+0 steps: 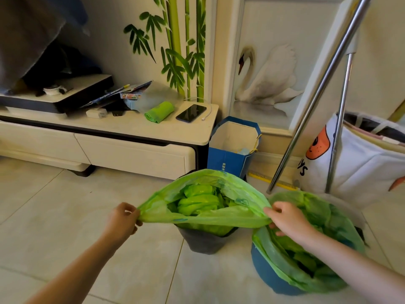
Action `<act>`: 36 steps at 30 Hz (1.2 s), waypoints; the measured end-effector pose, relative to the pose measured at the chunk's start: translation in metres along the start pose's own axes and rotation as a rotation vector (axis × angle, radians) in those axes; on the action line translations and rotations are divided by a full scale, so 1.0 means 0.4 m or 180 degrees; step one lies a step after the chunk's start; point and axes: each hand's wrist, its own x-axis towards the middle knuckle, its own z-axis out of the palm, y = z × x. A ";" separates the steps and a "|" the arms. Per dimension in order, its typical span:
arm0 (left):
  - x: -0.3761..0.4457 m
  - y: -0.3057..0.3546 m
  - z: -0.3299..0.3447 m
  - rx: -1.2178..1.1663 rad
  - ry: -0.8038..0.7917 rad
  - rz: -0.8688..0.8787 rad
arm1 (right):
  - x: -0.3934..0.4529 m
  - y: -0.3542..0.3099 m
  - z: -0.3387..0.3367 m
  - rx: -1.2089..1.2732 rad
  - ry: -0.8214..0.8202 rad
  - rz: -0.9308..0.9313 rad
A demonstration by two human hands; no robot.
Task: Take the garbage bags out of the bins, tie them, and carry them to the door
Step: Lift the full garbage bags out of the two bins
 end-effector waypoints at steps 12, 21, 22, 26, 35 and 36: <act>-0.024 0.084 0.033 -0.0277 -0.1008 -0.0887 | 0.050 -0.083 -0.005 0.0193 -0.0322 0.0274; 0.012 0.187 0.043 -0.0644 -0.0479 -0.0251 | 0.107 -0.178 -0.050 0.0294 0.0216 -0.0073; 0.012 0.196 0.048 -0.0675 -0.0489 -0.0220 | 0.111 -0.192 -0.059 0.0560 0.0155 -0.0007; 0.014 0.226 0.055 -0.0890 -0.0465 -0.0165 | 0.129 -0.250 -0.091 0.1530 0.0038 0.0138; 0.001 0.371 0.025 -0.1437 -0.0268 0.0169 | 0.133 -0.353 -0.152 0.2260 0.0515 -0.0372; -0.005 0.388 0.019 -0.1472 -0.0233 0.0237 | 0.129 -0.367 -0.164 0.2297 0.0578 -0.0444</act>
